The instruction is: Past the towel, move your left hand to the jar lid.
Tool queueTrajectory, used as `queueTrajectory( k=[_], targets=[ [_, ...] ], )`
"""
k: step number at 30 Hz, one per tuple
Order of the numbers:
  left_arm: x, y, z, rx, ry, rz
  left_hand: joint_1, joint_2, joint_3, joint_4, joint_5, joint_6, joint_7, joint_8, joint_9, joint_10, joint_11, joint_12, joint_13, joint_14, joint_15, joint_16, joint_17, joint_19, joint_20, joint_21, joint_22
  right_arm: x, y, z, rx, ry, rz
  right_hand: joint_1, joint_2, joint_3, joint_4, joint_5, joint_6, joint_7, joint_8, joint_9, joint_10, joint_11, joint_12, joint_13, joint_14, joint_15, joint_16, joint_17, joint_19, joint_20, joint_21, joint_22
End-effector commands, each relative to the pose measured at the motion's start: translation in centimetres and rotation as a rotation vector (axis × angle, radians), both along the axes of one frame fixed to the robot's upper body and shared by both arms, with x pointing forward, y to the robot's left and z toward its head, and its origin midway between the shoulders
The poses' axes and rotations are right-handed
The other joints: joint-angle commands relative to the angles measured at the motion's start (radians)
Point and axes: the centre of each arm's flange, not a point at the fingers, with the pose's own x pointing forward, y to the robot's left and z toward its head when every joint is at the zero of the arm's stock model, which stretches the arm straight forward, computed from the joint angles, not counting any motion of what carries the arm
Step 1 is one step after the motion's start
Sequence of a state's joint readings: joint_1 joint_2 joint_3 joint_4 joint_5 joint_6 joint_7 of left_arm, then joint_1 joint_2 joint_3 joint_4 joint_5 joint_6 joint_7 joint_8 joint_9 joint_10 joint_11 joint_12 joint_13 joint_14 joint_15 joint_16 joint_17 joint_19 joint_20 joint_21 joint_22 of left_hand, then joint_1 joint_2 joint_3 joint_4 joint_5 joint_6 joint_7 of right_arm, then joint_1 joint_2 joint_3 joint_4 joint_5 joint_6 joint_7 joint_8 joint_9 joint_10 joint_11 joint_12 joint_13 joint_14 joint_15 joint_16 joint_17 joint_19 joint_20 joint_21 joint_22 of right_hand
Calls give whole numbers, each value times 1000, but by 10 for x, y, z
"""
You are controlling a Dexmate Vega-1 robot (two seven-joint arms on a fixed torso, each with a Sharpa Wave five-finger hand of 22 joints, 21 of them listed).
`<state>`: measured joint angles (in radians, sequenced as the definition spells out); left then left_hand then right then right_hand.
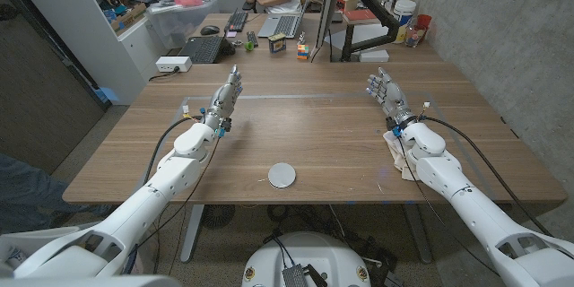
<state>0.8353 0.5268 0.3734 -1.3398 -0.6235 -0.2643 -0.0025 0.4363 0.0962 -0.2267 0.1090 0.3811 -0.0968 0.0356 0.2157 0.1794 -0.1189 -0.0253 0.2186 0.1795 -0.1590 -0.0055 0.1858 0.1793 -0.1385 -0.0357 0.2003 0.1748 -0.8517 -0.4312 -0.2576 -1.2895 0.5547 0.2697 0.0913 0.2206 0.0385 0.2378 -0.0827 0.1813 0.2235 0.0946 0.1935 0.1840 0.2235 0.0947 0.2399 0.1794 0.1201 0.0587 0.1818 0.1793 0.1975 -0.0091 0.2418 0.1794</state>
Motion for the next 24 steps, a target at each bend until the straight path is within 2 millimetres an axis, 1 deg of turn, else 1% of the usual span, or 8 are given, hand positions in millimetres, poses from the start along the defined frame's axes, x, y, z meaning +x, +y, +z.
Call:
queueTrajectory(
  k=[1, 8, 13, 16, 18, 24],
  targets=[
    [-2, -4, 0, 3, -4, 6, 12, 2, -9, 0, 6, 0, -2, 0, 2, 7, 2, 3, 4, 5, 1, 8, 3, 4, -65, 9, 4, 0, -2, 2, -19, -2, -18, 8, 1, 5, -2, 5, 7, 1, 6, 3, 12, 0, -1, 5, 10, -2, 6, 2, 7, 3, -2, 3],
    [-6, -8, 0, 12, -22, -2, 17, 4, -9, -3, 6, 2, -2, -2, 2, 10, -2, 2, 4, 7, -1, 7, 2, 3, -58, 7, 4, 0, -3, 3, -21, -6, -27, 8, 1, 4, -3, 5, 12, -5, 8, 3, 16, -6, -1, 5, 14, -9, 6, 2, 7, 2, -5, 3],
    [-13, -7, 5, 36, -48, 5, 21, 5, -9, -4, 6, 4, -2, -3, 2, 11, -1, 1, 4, 9, -1, 7, 2, 2, -54, 6, 4, 0, -3, 3, -17, -7, -28, 8, 1, 4, -3, 5, 13, -4, 7, 3, 17, -8, -1, 5, 13, -12, 6, 2, 7, 0, -6, 3],
    [-18, -6, 9, 60, -65, 11, 25, 6, -9, -6, 6, 5, -3, -4, 2, 12, -4, 0, 4, 9, -2, 6, 2, -5, -41, 3, 4, 0, -3, 4, -17, -9, -30, 9, 2, 4, -3, 5, 12, -6, 7, 3, 17, -7, -2, 5, 14, -12, 6, 2, 7, 0, -7, 3],
    [-21, -5, 11, 72, -73, 13, 26, 6, -9, -7, 6, 6, -3, -4, 2, 13, -4, -1, 5, 10, -2, 6, 2, -6, -38, 2, 4, 0, -3, 5, -15, -11, -31, 9, 2, 4, -3, 5, 13, -5, 7, 3, 18, -7, -2, 5, 14, -11, 6, 2, 6, 0, -7, 3],
    [-29, -2, 12, 107, -87, 28, 30, 7, -10, -9, 6, 14, -4, -3, 2, 18, -5, 0, 5, 15, -2, 7, 2, -6, -37, 2, 4, -1, -4, 6, -20, -15, -37, 9, 2, 3, -4, 5, 15, -6, 7, 3, 18, -7, -3, 5, 14, -11, 5, 2, 7, -1, -9, 3]
  ],
)
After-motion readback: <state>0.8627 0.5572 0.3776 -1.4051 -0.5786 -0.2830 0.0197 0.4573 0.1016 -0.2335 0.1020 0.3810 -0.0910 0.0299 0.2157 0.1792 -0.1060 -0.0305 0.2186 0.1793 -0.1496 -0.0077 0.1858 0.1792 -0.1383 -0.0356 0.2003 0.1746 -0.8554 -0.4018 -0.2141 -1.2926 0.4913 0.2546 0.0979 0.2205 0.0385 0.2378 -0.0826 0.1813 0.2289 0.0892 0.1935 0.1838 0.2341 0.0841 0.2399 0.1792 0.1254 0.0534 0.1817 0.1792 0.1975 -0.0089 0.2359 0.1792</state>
